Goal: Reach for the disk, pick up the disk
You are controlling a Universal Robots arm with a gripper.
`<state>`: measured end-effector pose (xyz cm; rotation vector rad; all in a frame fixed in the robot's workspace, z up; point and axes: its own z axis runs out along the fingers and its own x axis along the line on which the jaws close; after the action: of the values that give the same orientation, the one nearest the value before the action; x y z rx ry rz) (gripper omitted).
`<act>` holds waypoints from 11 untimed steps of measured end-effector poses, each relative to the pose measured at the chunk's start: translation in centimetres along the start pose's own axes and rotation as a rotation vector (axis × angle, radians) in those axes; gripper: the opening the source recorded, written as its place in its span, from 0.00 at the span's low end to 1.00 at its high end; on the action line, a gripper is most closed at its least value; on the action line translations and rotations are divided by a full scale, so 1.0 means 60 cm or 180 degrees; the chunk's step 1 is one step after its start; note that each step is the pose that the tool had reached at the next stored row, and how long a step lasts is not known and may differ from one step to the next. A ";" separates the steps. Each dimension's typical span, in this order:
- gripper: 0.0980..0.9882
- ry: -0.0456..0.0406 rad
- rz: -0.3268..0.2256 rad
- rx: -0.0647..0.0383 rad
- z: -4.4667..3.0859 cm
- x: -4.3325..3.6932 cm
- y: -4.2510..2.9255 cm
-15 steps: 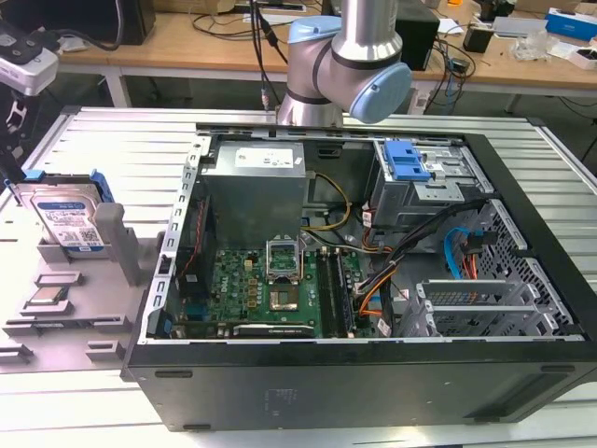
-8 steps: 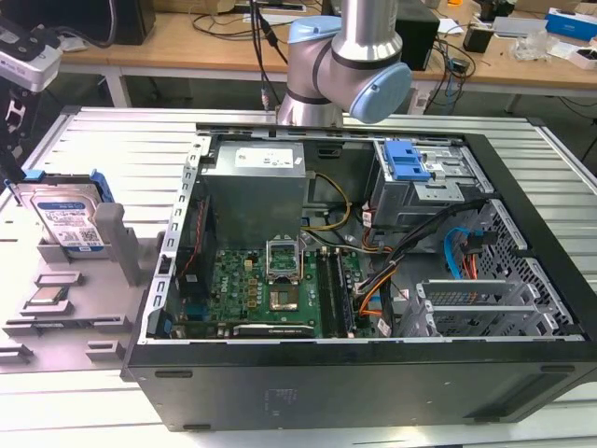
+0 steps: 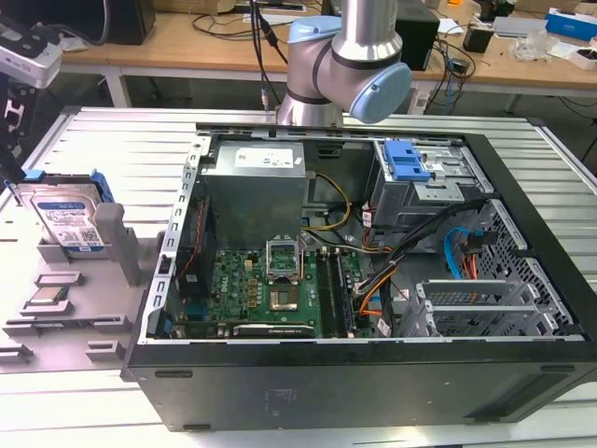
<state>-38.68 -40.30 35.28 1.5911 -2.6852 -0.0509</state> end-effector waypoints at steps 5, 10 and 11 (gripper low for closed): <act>0.01 0.0005 -0.0130 0.0000 0.000 0.000 0.000; 0.01 0.0011 -0.0286 0.0000 0.000 0.000 0.000; 0.01 0.0012 -0.0308 0.0000 0.000 0.000 0.000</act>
<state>-38.68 -40.30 35.28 1.7182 -2.6039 -0.0493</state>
